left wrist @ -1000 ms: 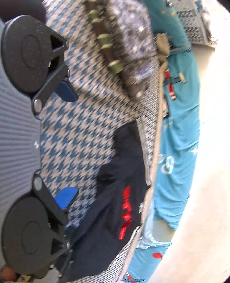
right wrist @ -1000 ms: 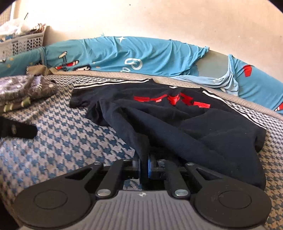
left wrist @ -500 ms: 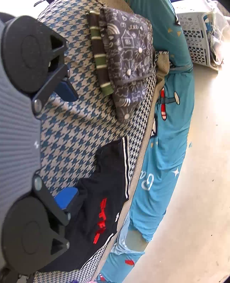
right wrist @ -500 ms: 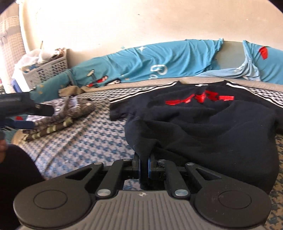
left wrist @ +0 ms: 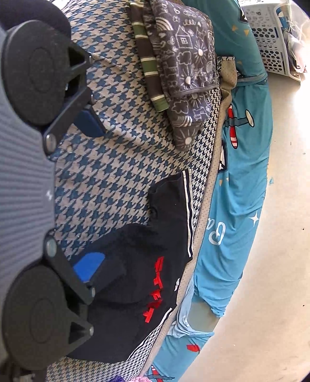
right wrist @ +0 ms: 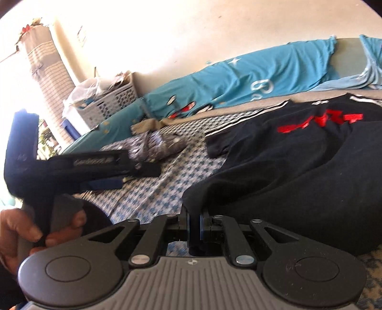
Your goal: Fold clothes
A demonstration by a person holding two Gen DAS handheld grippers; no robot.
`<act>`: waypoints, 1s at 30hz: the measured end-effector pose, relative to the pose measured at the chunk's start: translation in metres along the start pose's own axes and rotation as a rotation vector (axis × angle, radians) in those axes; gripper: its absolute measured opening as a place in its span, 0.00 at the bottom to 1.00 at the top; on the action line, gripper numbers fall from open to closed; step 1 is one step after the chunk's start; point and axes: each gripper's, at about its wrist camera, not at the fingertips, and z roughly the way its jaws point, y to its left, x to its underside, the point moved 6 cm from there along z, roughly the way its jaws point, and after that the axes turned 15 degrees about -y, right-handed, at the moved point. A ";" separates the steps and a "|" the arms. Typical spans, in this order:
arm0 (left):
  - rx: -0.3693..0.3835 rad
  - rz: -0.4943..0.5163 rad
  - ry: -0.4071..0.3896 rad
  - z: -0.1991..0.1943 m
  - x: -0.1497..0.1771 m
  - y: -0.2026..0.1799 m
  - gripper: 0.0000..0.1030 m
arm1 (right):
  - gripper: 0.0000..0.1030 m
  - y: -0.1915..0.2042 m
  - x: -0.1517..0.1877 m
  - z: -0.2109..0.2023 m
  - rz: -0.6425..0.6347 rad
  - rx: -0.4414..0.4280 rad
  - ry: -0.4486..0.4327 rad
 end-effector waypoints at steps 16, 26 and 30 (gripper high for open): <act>-0.001 -0.006 0.019 0.005 0.005 -0.002 1.00 | 0.09 0.018 0.023 0.019 -0.009 -0.054 0.057; 0.013 0.000 0.033 0.004 0.009 -0.007 1.00 | 0.21 0.022 0.034 0.031 -0.041 -0.055 0.123; 0.018 -0.004 0.034 0.002 0.008 -0.008 1.00 | 0.22 0.023 0.034 0.028 -0.040 -0.081 0.132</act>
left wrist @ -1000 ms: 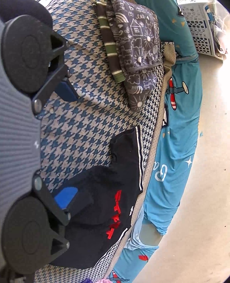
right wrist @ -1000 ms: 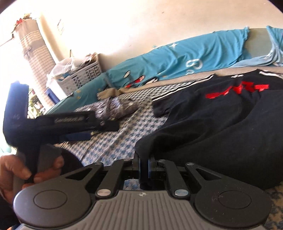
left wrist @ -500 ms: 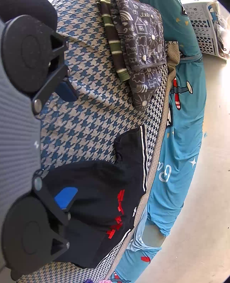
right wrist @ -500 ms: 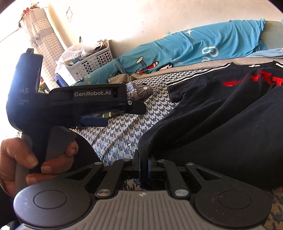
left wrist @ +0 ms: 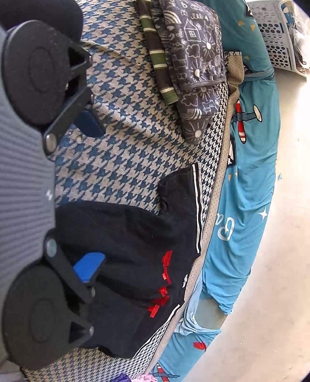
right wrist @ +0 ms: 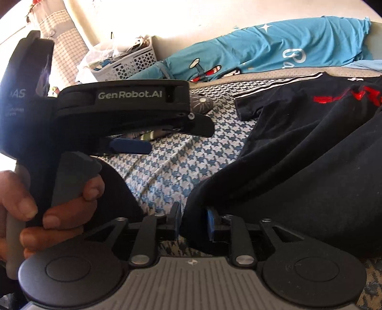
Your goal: Fold clothes
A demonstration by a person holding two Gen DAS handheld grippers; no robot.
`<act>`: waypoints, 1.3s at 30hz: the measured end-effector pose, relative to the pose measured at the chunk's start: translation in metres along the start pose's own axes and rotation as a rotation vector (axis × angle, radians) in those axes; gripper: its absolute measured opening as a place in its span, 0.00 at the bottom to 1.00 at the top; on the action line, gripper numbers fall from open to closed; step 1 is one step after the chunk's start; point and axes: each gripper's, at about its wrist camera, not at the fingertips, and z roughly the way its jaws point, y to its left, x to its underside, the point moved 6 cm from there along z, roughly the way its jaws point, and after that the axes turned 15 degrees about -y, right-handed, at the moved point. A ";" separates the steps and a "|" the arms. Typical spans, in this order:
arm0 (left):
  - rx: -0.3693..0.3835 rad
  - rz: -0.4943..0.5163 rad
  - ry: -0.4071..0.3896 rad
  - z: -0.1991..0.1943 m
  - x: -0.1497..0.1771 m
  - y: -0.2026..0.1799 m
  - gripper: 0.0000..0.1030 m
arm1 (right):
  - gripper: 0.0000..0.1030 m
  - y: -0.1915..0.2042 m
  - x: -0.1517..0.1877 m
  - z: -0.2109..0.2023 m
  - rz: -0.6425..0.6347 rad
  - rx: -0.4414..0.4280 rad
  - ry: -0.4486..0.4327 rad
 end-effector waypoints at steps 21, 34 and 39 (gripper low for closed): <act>0.009 0.010 0.027 -0.004 0.008 -0.013 1.00 | 0.43 -0.028 -0.019 -0.040 0.066 0.168 -0.117; 0.051 0.044 0.059 -0.006 0.022 -0.034 1.00 | 0.44 -0.067 -0.021 -0.060 0.144 0.341 -0.141; 0.071 0.059 0.070 -0.006 0.028 -0.043 1.00 | 0.45 -0.077 -0.023 -0.073 0.135 0.401 -0.160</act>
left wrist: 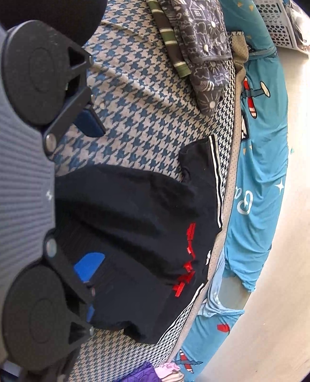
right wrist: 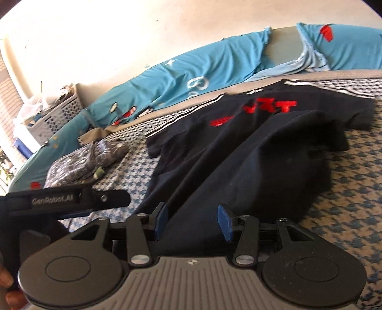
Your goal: Fold clothes
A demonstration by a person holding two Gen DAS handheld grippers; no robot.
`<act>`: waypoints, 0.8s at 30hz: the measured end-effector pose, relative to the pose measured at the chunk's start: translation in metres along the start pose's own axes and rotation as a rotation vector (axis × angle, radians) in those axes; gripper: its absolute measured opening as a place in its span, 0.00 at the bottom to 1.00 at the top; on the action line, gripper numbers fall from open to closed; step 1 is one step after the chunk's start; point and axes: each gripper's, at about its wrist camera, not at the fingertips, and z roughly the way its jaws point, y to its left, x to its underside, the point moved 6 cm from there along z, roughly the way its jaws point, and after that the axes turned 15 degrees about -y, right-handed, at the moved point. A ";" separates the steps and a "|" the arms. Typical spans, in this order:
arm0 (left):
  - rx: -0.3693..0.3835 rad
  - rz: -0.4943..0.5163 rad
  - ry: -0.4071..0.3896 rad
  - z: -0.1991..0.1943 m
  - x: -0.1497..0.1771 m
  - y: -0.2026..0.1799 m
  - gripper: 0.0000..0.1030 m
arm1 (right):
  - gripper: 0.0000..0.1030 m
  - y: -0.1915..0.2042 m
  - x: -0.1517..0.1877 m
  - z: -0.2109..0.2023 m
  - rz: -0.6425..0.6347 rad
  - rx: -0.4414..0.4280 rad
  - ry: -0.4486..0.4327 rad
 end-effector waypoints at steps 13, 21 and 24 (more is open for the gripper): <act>0.025 0.036 0.055 0.015 0.022 -0.014 1.00 | 0.45 -0.057 -0.010 -0.024 -0.027 0.240 -0.057; 0.034 0.013 0.081 0.031 0.031 -0.011 1.00 | 0.45 -0.102 -0.009 -0.039 0.079 0.352 -0.061; 0.039 0.011 0.091 0.038 0.034 -0.011 1.00 | 0.45 -0.110 -0.005 -0.041 0.092 0.373 -0.052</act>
